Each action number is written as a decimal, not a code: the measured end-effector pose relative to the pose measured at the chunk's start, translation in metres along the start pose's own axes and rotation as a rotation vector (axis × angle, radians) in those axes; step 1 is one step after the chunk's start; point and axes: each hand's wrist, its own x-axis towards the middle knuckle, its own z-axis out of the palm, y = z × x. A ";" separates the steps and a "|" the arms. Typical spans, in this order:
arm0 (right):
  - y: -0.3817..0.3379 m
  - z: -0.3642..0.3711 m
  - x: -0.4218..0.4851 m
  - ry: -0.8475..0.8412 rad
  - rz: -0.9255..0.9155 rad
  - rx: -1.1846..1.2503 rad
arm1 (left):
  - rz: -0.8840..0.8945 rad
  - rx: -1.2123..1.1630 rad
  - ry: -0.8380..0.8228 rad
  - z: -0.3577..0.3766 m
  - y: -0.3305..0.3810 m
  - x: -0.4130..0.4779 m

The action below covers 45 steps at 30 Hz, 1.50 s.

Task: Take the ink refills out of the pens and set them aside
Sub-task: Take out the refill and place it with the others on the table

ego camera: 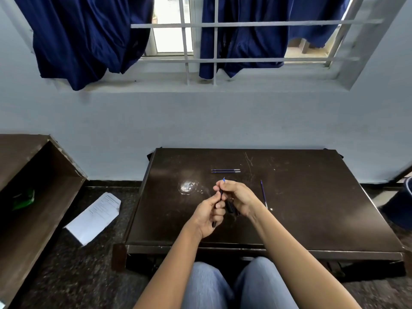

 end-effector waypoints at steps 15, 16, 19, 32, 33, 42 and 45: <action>0.011 0.015 -0.006 0.314 0.092 0.132 | 0.531 1.061 0.519 0.012 -0.021 -0.006; 0.010 0.014 -0.009 0.292 0.078 0.117 | 0.481 1.010 0.505 0.014 -0.020 -0.007; 0.002 0.009 -0.020 0.172 -0.017 0.089 | 0.275 0.594 0.309 0.021 -0.009 -0.012; -0.021 0.005 -0.036 -0.353 -0.253 0.289 | -0.065 -0.218 -0.304 0.022 0.009 -0.033; -0.019 0.004 -0.038 -0.352 -0.239 0.296 | -0.071 -0.213 -0.313 0.021 0.008 -0.033; 0.000 0.016 -0.032 0.228 0.007 0.081 | 0.434 1.188 0.500 0.023 -0.010 -0.019; -0.001 0.022 -0.020 0.383 0.050 -0.042 | 0.554 1.331 0.606 0.023 -0.021 -0.021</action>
